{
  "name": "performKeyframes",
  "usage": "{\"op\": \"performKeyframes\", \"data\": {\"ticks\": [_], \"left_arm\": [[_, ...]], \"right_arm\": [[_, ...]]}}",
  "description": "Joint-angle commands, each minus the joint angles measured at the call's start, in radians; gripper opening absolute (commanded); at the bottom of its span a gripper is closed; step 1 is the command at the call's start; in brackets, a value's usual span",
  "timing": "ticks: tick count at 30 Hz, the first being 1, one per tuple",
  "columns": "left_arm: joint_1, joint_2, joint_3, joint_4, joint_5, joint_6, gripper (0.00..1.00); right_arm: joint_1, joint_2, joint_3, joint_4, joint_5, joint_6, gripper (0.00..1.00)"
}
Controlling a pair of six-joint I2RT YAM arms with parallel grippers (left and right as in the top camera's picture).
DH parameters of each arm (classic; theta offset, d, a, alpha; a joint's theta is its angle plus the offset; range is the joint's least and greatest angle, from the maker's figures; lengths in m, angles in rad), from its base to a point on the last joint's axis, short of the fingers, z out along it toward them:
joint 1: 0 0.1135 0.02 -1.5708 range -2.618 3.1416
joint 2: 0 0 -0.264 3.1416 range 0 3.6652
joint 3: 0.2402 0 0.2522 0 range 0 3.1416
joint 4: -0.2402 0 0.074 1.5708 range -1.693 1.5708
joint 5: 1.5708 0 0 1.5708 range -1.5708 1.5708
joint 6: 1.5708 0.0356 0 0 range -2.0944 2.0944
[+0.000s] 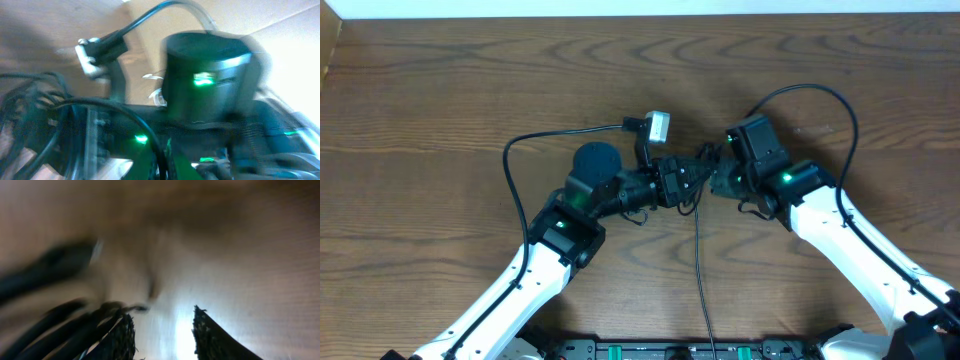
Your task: Untangle cables
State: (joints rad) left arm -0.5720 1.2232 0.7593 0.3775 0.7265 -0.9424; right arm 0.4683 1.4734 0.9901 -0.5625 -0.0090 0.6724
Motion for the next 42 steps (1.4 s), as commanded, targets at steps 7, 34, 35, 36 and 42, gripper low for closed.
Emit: {"op": "performKeyframes", "data": {"ticks": [7,34,35,36,42], "left_arm": [[-0.003,-0.016,0.005,0.189,0.235,-0.145,0.08],[-0.001,-0.015,0.005,0.19,0.131,0.115,0.08],[-0.001,-0.015,0.005,0.19,0.125,0.099,0.08],[-0.001,-0.015,0.005,0.19,0.124,0.08,0.08],[-0.001,-0.015,0.005,0.244,0.125,-0.028,0.08]], "right_arm": [[-0.098,-0.001,-0.053,0.119,0.166,0.108,0.25],[-0.531,-0.002,-0.056,-0.319,-1.101,-0.853,0.61],[-0.521,-0.002,-0.056,-0.291,-1.081,-0.841,0.66],[-0.509,-0.002,-0.056,-0.251,-1.046,-0.797,0.7],[-0.363,-0.002,-0.056,0.075,-0.776,-0.425,0.71]]}}
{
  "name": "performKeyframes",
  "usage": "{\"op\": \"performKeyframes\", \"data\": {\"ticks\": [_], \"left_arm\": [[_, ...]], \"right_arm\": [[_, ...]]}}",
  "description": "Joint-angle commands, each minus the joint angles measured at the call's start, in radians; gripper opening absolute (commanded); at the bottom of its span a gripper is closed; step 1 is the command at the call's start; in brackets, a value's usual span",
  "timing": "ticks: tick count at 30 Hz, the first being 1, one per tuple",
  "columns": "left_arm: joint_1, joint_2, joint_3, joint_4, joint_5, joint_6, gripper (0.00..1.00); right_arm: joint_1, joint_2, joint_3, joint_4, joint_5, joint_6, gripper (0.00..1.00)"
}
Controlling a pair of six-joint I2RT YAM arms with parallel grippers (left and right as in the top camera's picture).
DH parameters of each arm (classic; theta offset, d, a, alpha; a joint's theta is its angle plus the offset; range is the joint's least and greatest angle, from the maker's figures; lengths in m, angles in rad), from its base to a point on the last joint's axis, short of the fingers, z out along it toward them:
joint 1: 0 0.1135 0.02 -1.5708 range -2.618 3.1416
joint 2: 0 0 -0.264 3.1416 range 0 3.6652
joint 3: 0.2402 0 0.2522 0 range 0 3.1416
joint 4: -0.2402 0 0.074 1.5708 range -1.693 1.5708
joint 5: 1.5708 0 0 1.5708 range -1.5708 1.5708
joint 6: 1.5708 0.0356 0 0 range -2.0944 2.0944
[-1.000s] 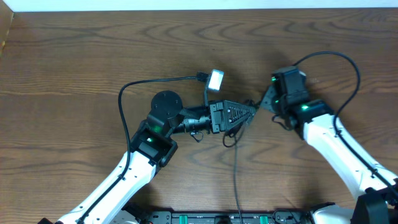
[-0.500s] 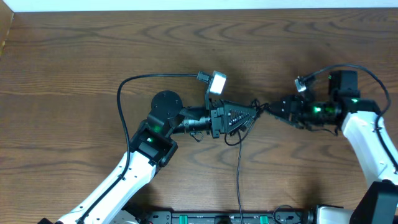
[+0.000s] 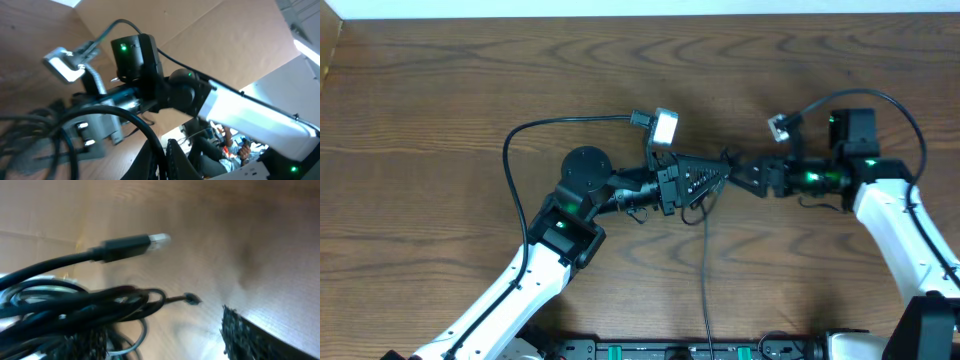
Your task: Untangle cables
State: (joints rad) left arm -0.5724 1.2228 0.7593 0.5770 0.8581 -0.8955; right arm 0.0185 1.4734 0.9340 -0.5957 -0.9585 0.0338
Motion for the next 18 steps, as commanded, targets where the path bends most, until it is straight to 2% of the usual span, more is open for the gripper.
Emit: {"op": "performKeyframes", "data": {"ticks": [1,4,10,14,18], "left_arm": [[0.0,-0.015,0.005,0.06,-0.007,-0.093,0.08],[0.0,-0.015,0.005,0.118,-0.006,-0.161,0.08],[0.0,-0.015,0.005,0.145,-0.006,-0.214,0.08],[0.051,-0.015,0.006,0.233,-0.018,-0.209,0.08],[0.203,-0.011,0.042,0.256,-0.056,-0.203,0.07]], "right_arm": [[0.115,-0.002,0.0,0.147,0.23,0.259,0.7],[0.206,-0.001,0.0,0.249,0.441,0.415,0.67],[0.328,0.005,0.0,0.42,0.699,0.587,0.66],[0.292,0.005,0.0,0.431,0.826,0.707,0.71],[0.212,0.005,0.0,0.422,0.798,0.703,0.73]]}}
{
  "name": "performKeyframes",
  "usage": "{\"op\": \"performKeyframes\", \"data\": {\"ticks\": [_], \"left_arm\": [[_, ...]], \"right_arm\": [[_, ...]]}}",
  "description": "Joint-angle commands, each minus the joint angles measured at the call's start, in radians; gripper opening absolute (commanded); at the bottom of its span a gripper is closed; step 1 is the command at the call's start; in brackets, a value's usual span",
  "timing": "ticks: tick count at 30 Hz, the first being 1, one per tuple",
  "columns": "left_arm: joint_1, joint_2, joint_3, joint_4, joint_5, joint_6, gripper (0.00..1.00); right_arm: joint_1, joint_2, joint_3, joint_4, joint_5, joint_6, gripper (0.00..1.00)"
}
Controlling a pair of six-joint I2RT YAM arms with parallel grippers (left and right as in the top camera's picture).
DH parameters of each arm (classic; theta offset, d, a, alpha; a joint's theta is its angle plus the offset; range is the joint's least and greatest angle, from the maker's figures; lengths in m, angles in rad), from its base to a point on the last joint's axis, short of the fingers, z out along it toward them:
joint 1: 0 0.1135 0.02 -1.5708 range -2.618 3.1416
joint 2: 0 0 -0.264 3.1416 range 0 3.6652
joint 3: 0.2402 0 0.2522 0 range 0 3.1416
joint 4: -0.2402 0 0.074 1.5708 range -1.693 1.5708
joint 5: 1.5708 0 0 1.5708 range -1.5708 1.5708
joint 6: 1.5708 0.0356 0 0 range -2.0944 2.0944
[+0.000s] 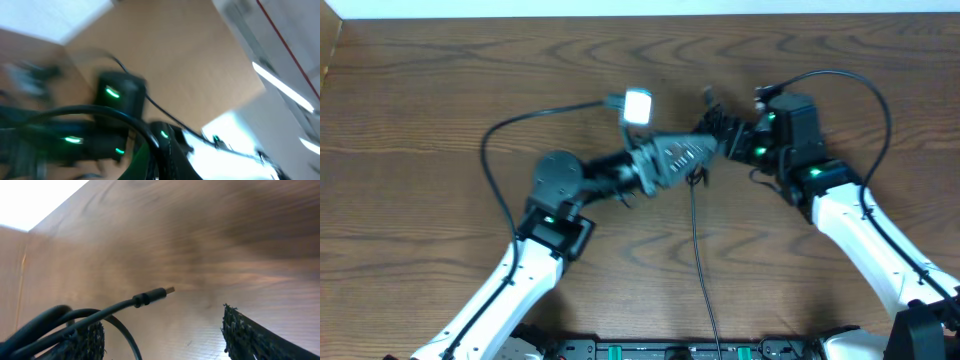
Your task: Untangle cables
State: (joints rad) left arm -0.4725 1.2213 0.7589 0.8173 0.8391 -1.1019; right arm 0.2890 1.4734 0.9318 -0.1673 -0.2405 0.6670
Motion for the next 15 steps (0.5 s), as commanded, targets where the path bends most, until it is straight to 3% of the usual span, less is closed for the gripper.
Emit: {"op": "performKeyframes", "data": {"ticks": [1,9,15], "left_arm": [[0.135,-0.006,0.055,0.016,-0.05,0.005,0.08],[0.288,0.043,0.119,-0.002,-0.343,0.08,0.08],[0.281,0.108,0.121,-0.03,-0.27,0.068,0.08]], "right_arm": [[-0.079,0.005,0.002,-0.009,0.068,0.059,0.72],[-0.173,0.005,0.002,-0.081,-0.017,-0.155,0.81],[-0.204,0.005,0.002,-0.272,0.238,-0.057,0.76]]}}
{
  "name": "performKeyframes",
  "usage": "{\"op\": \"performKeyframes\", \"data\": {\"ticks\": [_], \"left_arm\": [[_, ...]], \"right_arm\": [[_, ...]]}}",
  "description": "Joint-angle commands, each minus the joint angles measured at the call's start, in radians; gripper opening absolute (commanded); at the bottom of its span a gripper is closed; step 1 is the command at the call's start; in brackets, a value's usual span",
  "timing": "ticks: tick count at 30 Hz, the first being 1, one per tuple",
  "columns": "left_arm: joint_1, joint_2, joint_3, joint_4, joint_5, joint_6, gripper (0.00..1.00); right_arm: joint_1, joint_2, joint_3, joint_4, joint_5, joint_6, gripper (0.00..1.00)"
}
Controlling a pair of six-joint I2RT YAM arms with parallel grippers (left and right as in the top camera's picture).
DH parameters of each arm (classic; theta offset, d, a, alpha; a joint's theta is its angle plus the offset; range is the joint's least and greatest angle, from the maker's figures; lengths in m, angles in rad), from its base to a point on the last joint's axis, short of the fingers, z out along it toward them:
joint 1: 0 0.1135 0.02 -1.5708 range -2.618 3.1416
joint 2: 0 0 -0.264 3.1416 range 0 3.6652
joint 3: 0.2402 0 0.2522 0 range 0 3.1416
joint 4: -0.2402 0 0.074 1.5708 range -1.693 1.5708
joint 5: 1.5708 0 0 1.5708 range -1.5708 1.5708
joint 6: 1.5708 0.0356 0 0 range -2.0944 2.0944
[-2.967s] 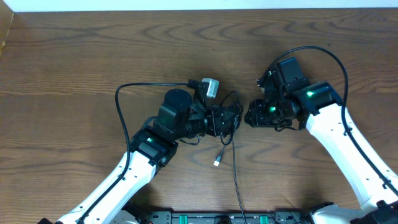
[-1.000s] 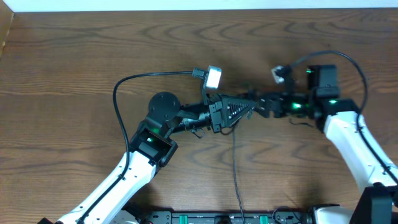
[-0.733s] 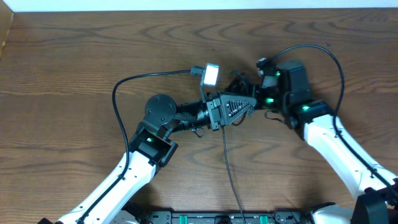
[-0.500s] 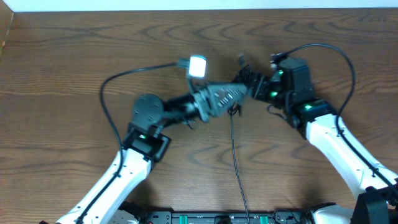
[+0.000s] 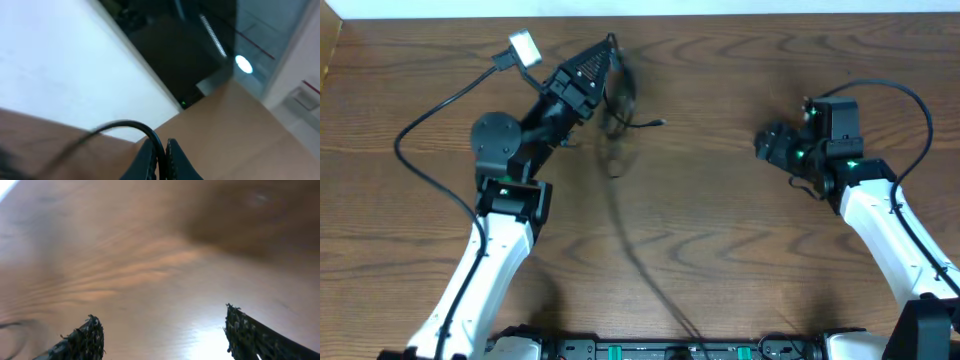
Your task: Untangle cables
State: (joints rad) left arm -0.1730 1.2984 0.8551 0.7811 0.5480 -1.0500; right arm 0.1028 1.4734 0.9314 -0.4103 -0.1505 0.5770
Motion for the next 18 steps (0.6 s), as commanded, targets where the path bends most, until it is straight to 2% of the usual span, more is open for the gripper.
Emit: {"op": "performKeyframes", "data": {"ticks": [1,3,6,7,9,11,14,17,18], "left_arm": [[-0.039,0.044,0.024,0.005,0.029,0.018,0.07],[-0.066,0.067,0.024,0.002,0.028,0.031,0.08],[-0.086,0.1,0.024,-0.045,0.029,0.064,0.08],[-0.087,0.11,0.024,-0.07,0.032,0.073,0.08],[-0.084,0.126,0.024,-0.107,0.051,0.091,0.08],[-0.078,0.13,0.024,-0.132,0.07,0.134,0.08],[-0.065,0.13,0.024,-0.167,0.084,0.233,0.08],[-0.044,0.13,0.024,-0.252,0.085,0.323,0.08],[-0.039,0.13,0.024,-0.282,0.085,0.34,0.11]], "right_arm": [[-0.022,0.005,0.003,-0.037,0.151,0.026,0.78],[-0.024,0.005,0.003,-0.031,0.067,-0.037,0.8],[-0.023,0.005,0.003,-0.031,-0.254,-0.249,0.8],[-0.021,0.005,0.003,-0.056,-0.399,-0.332,0.8],[-0.018,0.005,0.003,-0.122,-0.558,-0.424,0.79],[-0.008,0.005,0.002,-0.188,-0.607,-0.472,0.75],[0.034,0.006,0.001,-0.271,-0.608,-0.542,0.75],[0.072,0.006,0.001,-0.285,-0.607,-0.556,0.83],[0.083,0.006,0.001,-0.282,-0.608,-0.556,0.85]]}}
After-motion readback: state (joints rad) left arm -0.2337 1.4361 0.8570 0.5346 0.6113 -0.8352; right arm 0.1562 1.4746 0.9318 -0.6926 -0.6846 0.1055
